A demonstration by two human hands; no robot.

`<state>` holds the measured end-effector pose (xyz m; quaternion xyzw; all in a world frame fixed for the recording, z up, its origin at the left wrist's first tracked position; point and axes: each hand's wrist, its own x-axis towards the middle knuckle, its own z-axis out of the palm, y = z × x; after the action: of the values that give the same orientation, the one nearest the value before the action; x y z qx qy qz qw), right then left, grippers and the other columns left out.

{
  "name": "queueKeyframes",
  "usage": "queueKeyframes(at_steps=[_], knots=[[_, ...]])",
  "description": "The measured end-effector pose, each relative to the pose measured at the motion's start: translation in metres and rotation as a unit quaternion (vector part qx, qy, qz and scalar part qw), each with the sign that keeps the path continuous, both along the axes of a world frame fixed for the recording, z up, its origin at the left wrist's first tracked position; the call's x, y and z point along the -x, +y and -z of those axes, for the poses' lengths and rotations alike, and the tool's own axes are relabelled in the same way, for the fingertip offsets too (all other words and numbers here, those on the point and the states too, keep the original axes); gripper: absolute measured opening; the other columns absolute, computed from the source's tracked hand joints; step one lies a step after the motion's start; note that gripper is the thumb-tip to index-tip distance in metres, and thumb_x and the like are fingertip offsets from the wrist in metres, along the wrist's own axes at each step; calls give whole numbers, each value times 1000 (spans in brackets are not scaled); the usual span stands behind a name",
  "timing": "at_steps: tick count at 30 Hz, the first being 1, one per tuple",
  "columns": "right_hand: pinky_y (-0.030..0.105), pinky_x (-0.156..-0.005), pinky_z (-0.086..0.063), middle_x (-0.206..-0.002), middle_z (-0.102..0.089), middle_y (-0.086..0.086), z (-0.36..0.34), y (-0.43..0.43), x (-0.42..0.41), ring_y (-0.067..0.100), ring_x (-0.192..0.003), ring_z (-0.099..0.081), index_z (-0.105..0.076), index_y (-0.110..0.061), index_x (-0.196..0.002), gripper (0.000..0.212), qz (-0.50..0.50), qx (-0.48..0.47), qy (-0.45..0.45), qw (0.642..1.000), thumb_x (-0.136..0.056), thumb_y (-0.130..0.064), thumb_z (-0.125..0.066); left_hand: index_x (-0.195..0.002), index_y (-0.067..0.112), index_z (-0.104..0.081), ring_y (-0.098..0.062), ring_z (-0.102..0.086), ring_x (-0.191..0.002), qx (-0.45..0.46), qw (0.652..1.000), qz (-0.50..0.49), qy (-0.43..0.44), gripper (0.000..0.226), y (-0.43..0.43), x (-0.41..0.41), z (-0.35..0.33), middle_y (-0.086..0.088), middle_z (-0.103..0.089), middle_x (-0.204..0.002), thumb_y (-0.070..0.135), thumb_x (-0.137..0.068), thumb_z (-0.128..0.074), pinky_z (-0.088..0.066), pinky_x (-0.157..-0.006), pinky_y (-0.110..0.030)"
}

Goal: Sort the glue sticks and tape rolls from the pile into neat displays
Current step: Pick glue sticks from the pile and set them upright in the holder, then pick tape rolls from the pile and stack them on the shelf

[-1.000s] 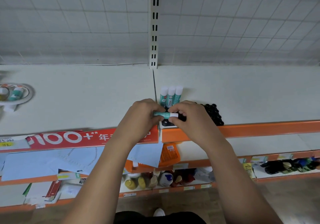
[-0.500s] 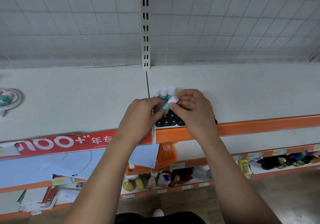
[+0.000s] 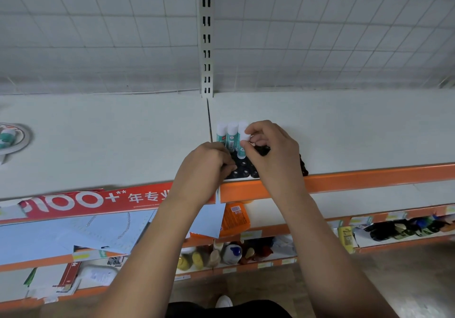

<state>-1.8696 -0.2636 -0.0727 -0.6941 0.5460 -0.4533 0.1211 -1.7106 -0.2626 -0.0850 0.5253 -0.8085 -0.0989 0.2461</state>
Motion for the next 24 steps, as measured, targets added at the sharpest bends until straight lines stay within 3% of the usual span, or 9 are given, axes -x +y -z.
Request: queueKeyframes(at_steps=[13,17,20,24], knots=[[9,-75,-46,-87,-61,-5,6,-2,-6,4,-78,-56,-64,-18,-99,19,25,-3,-28,999,-84,-11,-73,-94,17,-78,-15,-60,-91,8,1000,-21,-5,14,-3,4,6,3,-67,-101,19,-89,-65,-48,-73,-28],[9,-78,-44,-98,-58,-7,-6,1,-3,0,-81,-53,-62,-22,-103,20,18,-30,27,999,-86,-15,-71,-96,18,-78,-13,-62,-92,-2,1000,-18,-2,15,0,1,2,5,-68,-103,22,-90,-65,-51,-77,-31],[15,-84,-44,-115,-51,-6,-16,6,-7,6,-99,-53,-62,-23,-109,23,24,-25,44,998,-88,-16,-68,-99,19,-76,-12,-64,-92,-26,999,-18,42,15,5,-10,-5,6,-71,-104,24,-88,-68,-52,-82,-33],[6,-80,-40,-108,-52,-10,-31,11,-38,2,-93,-53,-60,-24,-105,22,-6,33,19,999,-87,-15,-67,-93,27,-73,-11,-62,-86,-4,994,-86,71,10,19,-42,-16,13,-69,-100,32,-89,-65,-54,-72,-34]])
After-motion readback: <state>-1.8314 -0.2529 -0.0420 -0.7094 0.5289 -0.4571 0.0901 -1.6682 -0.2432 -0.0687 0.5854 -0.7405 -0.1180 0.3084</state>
